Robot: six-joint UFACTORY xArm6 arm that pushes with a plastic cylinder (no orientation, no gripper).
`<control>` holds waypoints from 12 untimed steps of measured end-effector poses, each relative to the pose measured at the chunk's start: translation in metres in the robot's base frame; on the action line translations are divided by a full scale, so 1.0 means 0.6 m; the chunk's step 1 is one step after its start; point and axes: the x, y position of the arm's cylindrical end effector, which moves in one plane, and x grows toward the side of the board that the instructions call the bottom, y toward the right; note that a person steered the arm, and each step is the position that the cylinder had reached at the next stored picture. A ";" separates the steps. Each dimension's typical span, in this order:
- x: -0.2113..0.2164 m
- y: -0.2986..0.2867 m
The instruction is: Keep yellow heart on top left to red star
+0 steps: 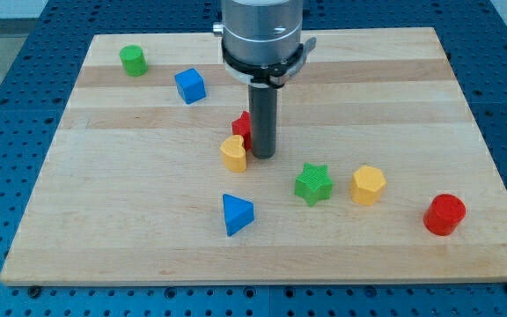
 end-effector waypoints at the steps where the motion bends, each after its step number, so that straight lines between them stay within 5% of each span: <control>1: 0.000 -0.021; 9: -0.035 -0.252; 12: 0.164 -0.226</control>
